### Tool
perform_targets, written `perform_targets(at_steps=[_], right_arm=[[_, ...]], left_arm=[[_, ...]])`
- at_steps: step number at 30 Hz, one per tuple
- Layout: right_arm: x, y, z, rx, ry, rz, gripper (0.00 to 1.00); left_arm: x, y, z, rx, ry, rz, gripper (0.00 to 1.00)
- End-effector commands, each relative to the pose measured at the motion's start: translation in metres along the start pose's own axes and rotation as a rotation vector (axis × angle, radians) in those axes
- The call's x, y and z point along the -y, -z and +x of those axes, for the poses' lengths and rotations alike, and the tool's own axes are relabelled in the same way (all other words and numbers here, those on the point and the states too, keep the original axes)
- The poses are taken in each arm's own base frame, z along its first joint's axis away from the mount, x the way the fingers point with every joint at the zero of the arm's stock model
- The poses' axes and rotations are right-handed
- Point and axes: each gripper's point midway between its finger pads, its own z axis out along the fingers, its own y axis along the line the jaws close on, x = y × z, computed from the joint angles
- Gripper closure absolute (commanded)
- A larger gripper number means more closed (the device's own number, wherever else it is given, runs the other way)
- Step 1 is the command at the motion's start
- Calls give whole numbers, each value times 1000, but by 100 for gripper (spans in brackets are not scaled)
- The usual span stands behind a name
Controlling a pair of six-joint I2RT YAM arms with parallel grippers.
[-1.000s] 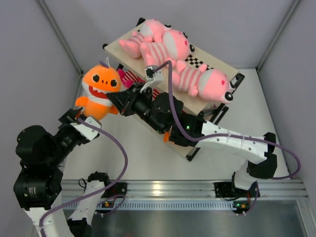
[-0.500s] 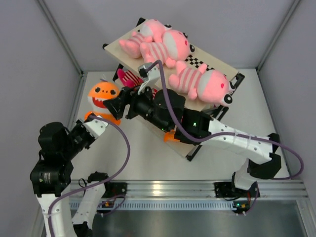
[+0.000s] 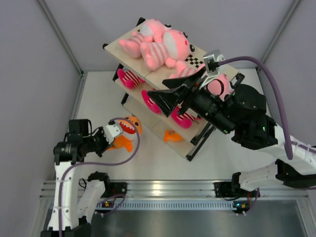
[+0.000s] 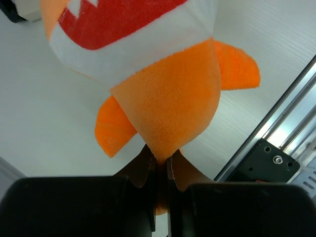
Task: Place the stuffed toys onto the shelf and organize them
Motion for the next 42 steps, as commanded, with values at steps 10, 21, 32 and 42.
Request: perform_targets(at_steps=[10, 21, 32, 42], right_arm=[[-16, 17, -62, 133, 139, -80, 25], [5, 15, -79, 182, 169, 60, 28], [11, 10, -84, 198, 175, 147, 29], [18, 12, -84, 195, 235, 191, 29]], left_arm=[[-73, -91, -19, 157, -119, -14, 100], [-120, -145, -30, 157, -195, 11, 100], [-126, -206, -62, 218, -204, 26, 100], [-129, -219, -72, 273, -126, -8, 64]])
